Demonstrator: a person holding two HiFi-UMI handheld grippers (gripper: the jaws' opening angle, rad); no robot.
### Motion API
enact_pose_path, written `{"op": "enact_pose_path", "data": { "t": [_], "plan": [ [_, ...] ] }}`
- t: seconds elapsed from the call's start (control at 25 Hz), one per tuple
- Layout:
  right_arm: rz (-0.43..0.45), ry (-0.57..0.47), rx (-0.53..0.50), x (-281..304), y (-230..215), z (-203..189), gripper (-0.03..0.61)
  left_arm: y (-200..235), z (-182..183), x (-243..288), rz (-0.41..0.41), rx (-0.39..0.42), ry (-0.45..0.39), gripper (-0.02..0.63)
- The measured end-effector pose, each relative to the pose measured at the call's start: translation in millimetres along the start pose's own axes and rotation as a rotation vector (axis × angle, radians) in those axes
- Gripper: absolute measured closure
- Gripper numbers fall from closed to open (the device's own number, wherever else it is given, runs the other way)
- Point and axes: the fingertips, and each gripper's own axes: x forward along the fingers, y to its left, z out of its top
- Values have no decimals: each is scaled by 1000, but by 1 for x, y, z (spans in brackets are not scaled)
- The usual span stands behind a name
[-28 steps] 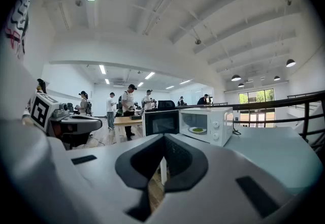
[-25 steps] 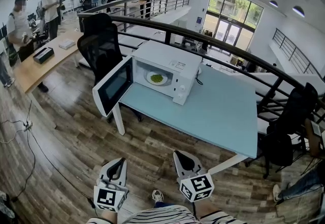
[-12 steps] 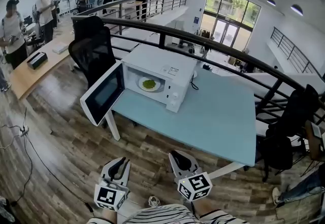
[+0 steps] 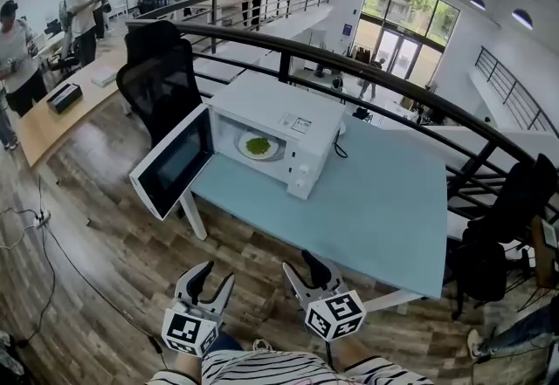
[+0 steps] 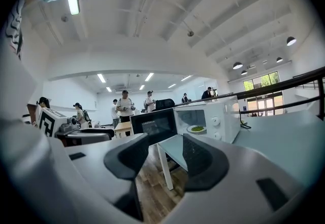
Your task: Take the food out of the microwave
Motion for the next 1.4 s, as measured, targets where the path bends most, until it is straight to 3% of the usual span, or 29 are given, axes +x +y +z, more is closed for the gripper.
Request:
{"op": "enact_pose_path", "data": {
  "t": [0.24,0.8,1.4],
  "plan": [
    [-45,6,29,29,-7,4,376,37,2,27,-18,-25,6,445],
    [-252,8,123,118,-11,-2,376,129,-7,94,-206,-39,75,445],
    [-467,-61,167,163,-1,-2,376,173,-14,134,-423,-46,78,445]
  ]
}}
